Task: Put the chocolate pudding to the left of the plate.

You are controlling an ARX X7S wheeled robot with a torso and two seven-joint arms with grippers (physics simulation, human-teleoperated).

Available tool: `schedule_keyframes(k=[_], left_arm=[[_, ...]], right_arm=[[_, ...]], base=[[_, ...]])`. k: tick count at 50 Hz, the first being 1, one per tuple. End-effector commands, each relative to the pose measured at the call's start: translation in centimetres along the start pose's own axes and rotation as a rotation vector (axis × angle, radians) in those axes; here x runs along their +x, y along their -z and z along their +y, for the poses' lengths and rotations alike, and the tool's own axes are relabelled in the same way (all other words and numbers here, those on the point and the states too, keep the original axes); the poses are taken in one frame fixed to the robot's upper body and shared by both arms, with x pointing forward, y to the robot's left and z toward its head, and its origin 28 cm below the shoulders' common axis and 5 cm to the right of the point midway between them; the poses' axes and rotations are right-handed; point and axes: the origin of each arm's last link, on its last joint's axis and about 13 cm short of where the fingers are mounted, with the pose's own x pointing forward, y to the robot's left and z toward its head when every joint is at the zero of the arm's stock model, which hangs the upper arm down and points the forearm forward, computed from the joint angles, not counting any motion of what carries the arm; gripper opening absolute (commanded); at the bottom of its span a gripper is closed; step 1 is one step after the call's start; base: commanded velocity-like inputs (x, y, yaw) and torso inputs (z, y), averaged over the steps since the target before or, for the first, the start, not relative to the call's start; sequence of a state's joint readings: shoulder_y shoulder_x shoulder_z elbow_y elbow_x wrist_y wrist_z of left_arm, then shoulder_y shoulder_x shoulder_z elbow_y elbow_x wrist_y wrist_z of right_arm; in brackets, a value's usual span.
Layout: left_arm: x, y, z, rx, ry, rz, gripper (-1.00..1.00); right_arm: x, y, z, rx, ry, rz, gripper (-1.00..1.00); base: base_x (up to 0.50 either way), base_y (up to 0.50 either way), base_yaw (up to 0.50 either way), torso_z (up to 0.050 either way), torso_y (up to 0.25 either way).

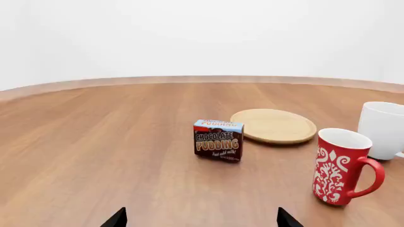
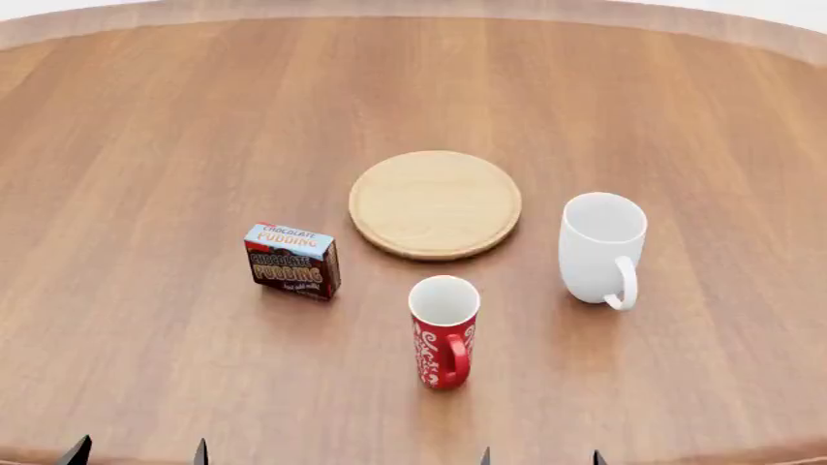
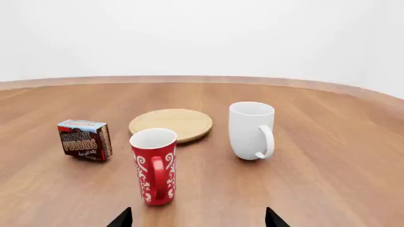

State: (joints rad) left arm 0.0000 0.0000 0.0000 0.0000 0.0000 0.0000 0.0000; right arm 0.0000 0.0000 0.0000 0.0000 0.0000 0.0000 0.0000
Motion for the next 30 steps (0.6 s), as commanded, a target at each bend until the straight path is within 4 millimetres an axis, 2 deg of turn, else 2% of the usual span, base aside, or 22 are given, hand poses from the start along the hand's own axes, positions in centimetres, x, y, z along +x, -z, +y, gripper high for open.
schedule_keyframes(k=[1, 6, 15, 30], left_arm=[[0.1, 0.13, 0.03, 0.0, 0.021, 0.0, 1.0], [-0.17, -0.16, 0.08, 0.001, 0.009, -0.012, 1.0], [-0.2, -0.09, -0.21, -0.005, 0.032, -0.01, 1.0], [-0.28, 0.16, -0.45, -0.006, 0.065, -0.009, 1.0]], right_arm=[[0.12, 0.2, 0.03, 0.0, -0.01, 0.0, 1.0], [-0.06, -0.35, -0.18, 0.028, 0.01, 0.009, 1.0], [0.21, 0.11, -0.05, 0.003, 0.026, 0.04, 1.0], [0.09, 0.05, 0.03, -0.021, 0.014, 0.035, 1.0]], base=[[0.0, 0.0, 0.0, 0.0, 0.0], [0.0, 0.0, 0.0, 0.0, 0.0], [0.0, 0.0, 0.0, 0.0, 0.0], [0.0, 0.2, 0.0, 0.0, 0.0]])
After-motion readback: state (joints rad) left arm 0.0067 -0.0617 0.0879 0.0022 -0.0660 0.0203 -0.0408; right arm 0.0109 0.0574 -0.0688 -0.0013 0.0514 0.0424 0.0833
